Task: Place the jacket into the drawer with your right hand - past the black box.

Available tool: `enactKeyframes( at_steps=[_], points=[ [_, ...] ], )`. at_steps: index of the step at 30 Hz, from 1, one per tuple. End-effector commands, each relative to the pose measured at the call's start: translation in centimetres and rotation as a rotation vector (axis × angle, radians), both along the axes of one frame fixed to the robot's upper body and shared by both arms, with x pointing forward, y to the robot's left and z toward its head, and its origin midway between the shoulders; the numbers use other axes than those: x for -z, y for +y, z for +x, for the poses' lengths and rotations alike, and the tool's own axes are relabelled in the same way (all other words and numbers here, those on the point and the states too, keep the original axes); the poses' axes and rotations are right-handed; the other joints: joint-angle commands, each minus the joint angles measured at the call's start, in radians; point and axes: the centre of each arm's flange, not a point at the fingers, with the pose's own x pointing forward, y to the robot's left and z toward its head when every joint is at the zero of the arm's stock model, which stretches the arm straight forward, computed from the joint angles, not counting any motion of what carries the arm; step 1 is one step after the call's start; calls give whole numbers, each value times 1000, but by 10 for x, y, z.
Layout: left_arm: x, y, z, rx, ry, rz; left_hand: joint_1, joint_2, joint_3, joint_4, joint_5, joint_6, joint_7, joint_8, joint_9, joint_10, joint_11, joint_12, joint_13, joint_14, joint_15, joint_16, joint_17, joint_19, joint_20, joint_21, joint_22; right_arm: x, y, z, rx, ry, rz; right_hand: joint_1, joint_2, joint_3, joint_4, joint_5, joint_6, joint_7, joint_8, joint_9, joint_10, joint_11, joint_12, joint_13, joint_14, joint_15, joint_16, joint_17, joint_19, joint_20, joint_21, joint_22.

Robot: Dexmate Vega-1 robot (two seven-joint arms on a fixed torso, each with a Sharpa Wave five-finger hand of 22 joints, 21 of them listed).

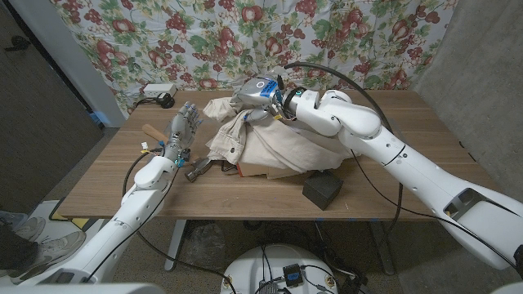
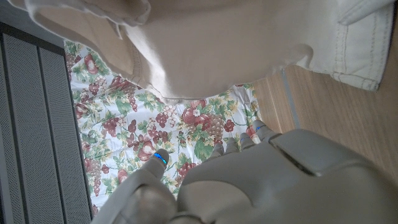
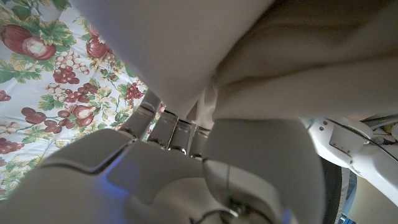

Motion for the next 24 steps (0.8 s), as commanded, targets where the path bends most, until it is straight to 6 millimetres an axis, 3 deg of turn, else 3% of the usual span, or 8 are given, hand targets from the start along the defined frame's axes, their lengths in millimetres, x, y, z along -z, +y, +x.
enactKeyframes(
  at_steps=[1, 6, 12, 20, 24],
  points=[
    [0, 0, 1, 1, 0, -2, 0, 126, 3, 1, -2, -126, -3, 3, 4, -134, 4, 0, 5, -128, 3, 1, 2, -13, 5, -1, 5, -3, 4, 1, 137, 51, -75, -49, -9, -5, 20, 30, -127, -19, -6, -11, -87, 1, -27, -15, -86, -53, 3, -37, -43, 21, -77, 4],
    [0, 0, 2, 2, 2, 0, 0, 126, 3, 1, -2, -126, -3, 3, 4, -135, 6, 0, 5, -129, 3, 1, 2, -13, 5, -2, 5, -4, 7, 2, 201, 88, -107, -85, -21, -20, 31, 56, -234, -30, -5, -19, -172, 9, -31, -28, -193, -31, -2, -67, -92, 37, -145, 6],
    [-1, -1, 2, 3, 2, 4, 1, 126, 3, 1, -2, -126, -4, 3, 4, -134, 5, 0, 5, -128, 4, 1, 2, -13, 6, -2, 5, -5, 9, 0, 238, 117, -129, -122, -41, -43, 43, 75, -303, -31, -4, -23, -245, 13, -35, -37, -263, -15, -1, -89, -128, 58, -192, 7],
    [-2, -1, 1, 0, 0, 4, 1, 127, 3, 0, -1, -126, -4, 3, 4, -135, 4, 0, 5, -128, 4, 1, 2, -12, 5, -2, 5, -10, 9, -6, 233, 140, -124, -182, -66, -82, 64, 84, -347, -38, 2, -26, -285, 12, -27, -47, -311, -3, 5, -110, -149, 88, -232, 8],
    [-1, -1, 1, -1, 1, 2, 1, 127, 3, 0, -1, -126, -3, 3, 4, -134, 4, 0, 5, -128, 3, 1, 2, -13, 6, -2, 5, -13, 7, -6, 208, 166, -108, -236, -72, -110, 86, 81, -354, -33, 7, -27, -288, 22, -21, -51, -321, 5, 12, -116, -149, 99, -249, 8]
  ],
)
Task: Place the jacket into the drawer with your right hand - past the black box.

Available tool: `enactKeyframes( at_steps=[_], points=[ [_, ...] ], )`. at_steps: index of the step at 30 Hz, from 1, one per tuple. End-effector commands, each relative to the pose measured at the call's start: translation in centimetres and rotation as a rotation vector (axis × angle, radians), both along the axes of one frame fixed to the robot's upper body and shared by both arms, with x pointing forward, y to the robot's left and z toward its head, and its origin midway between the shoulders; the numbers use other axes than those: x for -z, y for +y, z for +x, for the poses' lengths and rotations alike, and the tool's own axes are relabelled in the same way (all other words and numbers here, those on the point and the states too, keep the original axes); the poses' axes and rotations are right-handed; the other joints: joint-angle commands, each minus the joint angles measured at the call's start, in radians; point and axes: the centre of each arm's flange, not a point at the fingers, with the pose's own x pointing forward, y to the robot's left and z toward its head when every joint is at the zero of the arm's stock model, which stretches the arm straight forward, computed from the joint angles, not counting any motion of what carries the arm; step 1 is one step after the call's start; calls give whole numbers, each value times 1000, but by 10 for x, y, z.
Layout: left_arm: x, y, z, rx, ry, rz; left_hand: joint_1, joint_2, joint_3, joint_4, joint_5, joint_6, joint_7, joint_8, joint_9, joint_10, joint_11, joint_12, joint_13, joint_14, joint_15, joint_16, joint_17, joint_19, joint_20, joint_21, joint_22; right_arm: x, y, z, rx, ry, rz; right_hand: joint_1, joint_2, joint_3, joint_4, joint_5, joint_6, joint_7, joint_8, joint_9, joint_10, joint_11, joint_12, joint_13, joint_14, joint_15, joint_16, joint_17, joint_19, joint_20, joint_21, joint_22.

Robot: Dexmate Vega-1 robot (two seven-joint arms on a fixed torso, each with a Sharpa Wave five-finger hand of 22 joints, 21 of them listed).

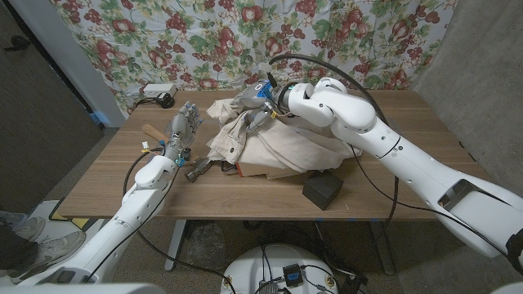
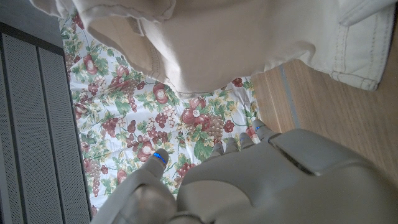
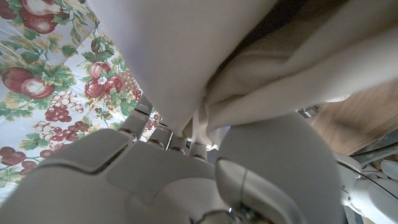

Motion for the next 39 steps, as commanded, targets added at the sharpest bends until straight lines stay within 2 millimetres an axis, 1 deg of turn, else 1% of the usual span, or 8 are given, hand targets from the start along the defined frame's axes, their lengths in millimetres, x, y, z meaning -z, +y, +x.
enactKeyframes(
  at_steps=[1, 5, 9, 12, 16, 23, 26, 39],
  points=[
    [-1, -1, -1, -2, -1, 2, 1, 127, 3, 0, -1, -126, -3, 3, 4, -134, 4, 0, 5, -128, 3, 1, 4, -12, 5, -2, 5, -6, -3, -4, -3, 63, 16, -44, -5, -27, 18, -1, -11, 3, 7, 2, -7, 6, 11, -2, -12, -9, 12, -4, 2, 15, -18, 5],
    [-1, -2, -1, 0, 1, 9, 1, 127, 3, 0, -1, -126, -4, 3, 4, -134, 5, 0, 5, -128, 4, 1, 4, -13, 5, -3, 5, -9, -4, -5, -28, 91, 37, -98, -5, -54, 32, -4, -20, 8, 10, 1, -24, 9, 12, -8, -38, 5, 12, -13, -20, 31, -46, 5],
    [-2, -2, -1, 2, -1, 7, 1, 127, 4, 0, -1, -126, -4, 3, 4, -135, 5, 0, 5, -128, 4, 1, 4, -12, 5, -3, 5, -11, -7, -7, -62, 108, 57, -141, -3, -75, 37, -6, -31, 9, 11, 0, -53, 12, 7, -14, -67, 10, 9, -23, -34, 45, -71, 5],
    [-2, -3, -1, 3, -1, 9, 1, 127, 4, 0, -1, -126, -4, 3, 4, -134, 4, 0, 5, -128, 4, 1, 4, -12, 5, -3, 5, -13, -10, -8, -82, 103, 70, -167, -1, -90, 35, -6, -46, 3, 9, -1, -85, 4, 3, -21, -101, 16, 3, -34, -58, 58, -97, 5],
    [-2, -3, -1, -1, -1, 7, 1, 127, 4, 0, -1, -126, -4, 3, 4, -134, 5, 0, 5, -128, 4, 1, 4, -12, 5, -3, 5, -15, -13, -10, -106, 116, 91, -189, 4, -101, 35, -7, -58, 4, 8, -2, -102, 4, 3, -27, -122, 25, 3, -44, -86, 71, -123, 4],
    [-2, -3, -1, 2, -1, 9, 1, 127, 4, 0, -1, -126, -5, 3, 4, -135, 4, 0, 5, -128, 3, 1, 4, -12, 6, -4, 5, -17, -16, -11, -125, 109, 109, -241, 20, -126, 34, -8, -87, 0, 6, -3, -155, -2, 1, -43, -178, 48, 2, -69, -133, 76, -179, 4],
    [-3, -4, -1, 6, -1, 11, 1, 127, 4, 0, -1, -126, -5, 3, 4, -135, 5, 0, 5, -128, 3, 1, 4, -13, 6, -4, 5, -18, -17, -11, -126, 107, 113, -251, 28, -132, 31, -8, -102, -2, 5, -4, -177, 2, 1, -50, -199, 57, 1, -80, -157, 77, -204, 5],
    [-4, -4, 2, 6, -2, 13, 2, 126, 4, 0, -2, -126, -6, 3, 4, -134, 3, 0, 5, -128, 3, 1, 4, -13, 7, -5, 5, -25, -23, -10, -145, 90, 156, -264, 41, -144, 23, -6, -153, -18, 0, -5, -216, -2, 2, -64, -238, 77, 2, -104, -196, 78, -250, 6]
  ],
)
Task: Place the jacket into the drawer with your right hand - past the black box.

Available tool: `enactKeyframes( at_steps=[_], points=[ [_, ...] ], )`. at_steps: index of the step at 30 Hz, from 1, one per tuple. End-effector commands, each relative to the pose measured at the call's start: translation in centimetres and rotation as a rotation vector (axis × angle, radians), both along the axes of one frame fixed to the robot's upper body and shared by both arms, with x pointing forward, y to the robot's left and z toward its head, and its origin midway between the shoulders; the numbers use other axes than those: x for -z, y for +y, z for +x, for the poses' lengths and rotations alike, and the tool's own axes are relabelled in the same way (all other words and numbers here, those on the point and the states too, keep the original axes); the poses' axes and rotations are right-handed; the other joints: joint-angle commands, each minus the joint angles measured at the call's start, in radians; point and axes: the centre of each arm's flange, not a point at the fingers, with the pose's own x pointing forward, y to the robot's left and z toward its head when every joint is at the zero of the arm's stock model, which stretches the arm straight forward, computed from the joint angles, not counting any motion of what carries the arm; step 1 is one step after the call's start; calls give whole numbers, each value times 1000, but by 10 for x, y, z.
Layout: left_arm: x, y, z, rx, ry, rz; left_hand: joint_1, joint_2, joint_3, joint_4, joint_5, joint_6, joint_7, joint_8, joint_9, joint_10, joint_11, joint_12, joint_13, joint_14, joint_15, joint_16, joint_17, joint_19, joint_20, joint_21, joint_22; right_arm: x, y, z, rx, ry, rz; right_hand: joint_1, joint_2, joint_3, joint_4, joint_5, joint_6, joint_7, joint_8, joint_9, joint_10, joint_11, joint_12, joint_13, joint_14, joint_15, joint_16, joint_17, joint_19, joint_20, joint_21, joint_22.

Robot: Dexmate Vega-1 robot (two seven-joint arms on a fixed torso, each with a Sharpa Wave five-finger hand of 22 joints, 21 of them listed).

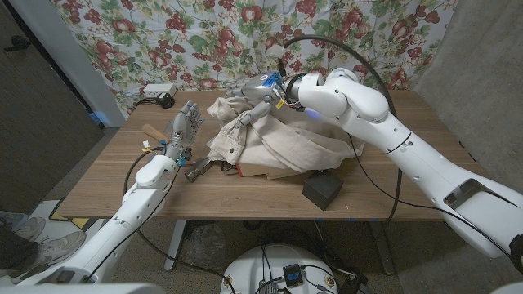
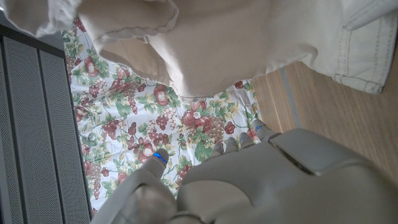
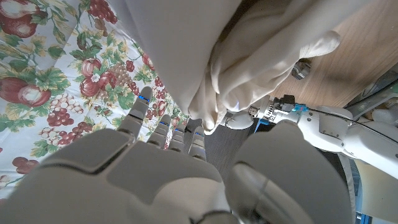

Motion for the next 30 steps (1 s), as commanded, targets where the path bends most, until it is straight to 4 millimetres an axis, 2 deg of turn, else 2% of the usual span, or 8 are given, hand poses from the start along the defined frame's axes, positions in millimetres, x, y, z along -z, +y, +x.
enactKeyframes(
  at_steps=[1, 14, 30],
  points=[
    [-2, -1, 3, 4, 0, 3, 2, 126, 4, 0, -2, -126, -6, 3, 4, -134, 3, 0, 5, -128, 3, 1, 3, -12, 7, 0, 5, -7, -7, 1, -16, -12, 44, -6, 3, -7, 0, 0, -17, -5, 0, -1, -14, -2, 0, -3, -13, 5, -4, -4, -18, 0, -13, 6],
    [-5, -3, 6, 12, -3, 5, 1, 126, 4, 0, -2, -126, -7, 3, 4, -134, 3, 0, 5, -128, 3, 1, 3, -12, 7, -1, 5, -17, -15, 1, -15, -38, 86, -14, 9, -15, -3, 1, -35, -8, 3, -2, -37, -2, 1, -12, -45, 16, -5, -20, -46, 0, -44, 6],
    [-6, -2, 4, 10, -4, 9, 1, 126, 3, 0, -2, -125, -6, 3, 4, -134, 3, 0, 5, -129, 3, 1, 3, -12, 8, -2, 5, -27, -24, 1, -17, -38, 134, -27, 9, -25, -2, -1, -45, -9, 4, -2, -42, 0, 4, -17, -53, 21, -1, -29, -62, 0, -63, 7]
  ],
)
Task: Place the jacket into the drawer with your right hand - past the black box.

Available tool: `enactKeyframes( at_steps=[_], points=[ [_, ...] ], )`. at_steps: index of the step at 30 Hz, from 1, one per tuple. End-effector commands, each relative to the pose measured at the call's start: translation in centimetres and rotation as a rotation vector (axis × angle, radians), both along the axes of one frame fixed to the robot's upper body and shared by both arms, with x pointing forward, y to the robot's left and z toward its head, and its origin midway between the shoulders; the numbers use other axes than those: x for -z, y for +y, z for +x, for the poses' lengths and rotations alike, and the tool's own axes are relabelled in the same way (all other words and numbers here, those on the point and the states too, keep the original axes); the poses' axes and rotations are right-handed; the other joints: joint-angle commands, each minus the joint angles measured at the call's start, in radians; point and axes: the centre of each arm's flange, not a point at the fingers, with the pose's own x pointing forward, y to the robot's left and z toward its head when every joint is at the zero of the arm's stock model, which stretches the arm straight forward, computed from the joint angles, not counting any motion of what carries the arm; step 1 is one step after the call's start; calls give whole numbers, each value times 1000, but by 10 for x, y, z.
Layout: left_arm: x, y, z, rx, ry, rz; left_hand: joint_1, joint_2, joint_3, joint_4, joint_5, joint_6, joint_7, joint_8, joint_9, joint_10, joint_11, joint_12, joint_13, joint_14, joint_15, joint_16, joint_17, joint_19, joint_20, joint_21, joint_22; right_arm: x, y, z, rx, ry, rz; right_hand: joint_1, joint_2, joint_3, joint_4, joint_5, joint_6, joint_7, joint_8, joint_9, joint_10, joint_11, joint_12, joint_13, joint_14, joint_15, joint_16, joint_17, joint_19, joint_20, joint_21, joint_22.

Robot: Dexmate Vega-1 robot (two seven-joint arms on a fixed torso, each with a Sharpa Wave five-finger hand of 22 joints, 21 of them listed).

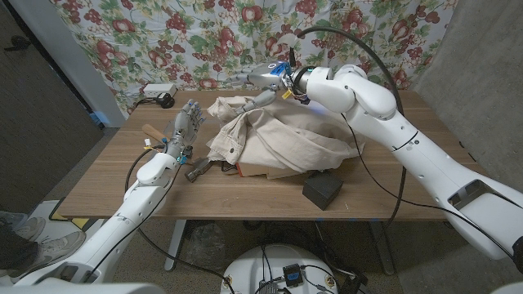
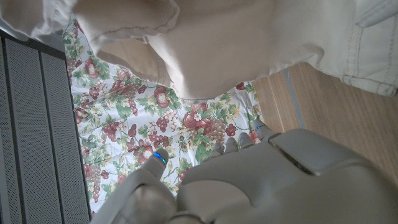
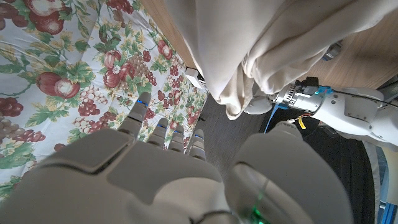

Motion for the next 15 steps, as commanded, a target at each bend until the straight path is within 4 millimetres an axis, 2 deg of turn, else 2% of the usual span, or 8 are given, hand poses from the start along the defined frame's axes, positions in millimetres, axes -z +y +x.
enactKeyframes(
  at_steps=[1, 15],
  points=[
    [-1, 1, -1, 0, -4, 2, 1, 126, 3, 0, -2, -126, -6, 3, 4, -134, 3, 0, 5, -128, 3, 1, 3, -12, 7, -2, 5, -7, -7, -1, -1, -5, 34, -15, -4, -7, 1, -1, -9, -6, 5, 3, -12, 2, 4, 1, -8, 0, 5, -1, -7, 1, -5, 2],
    [-1, 1, -6, 2, -5, 12, 1, 126, 3, 0, -2, -125, -6, 3, 4, -134, 3, 0, 5, -128, 3, 1, 3, -12, 8, -3, 5, -14, -17, -2, -12, 16, 90, -31, -3, -17, 4, -2, -15, -6, 7, 2, -15, 5, 7, -3, -19, 7, 7, -8, -16, 1, -19, 3]
  ],
)
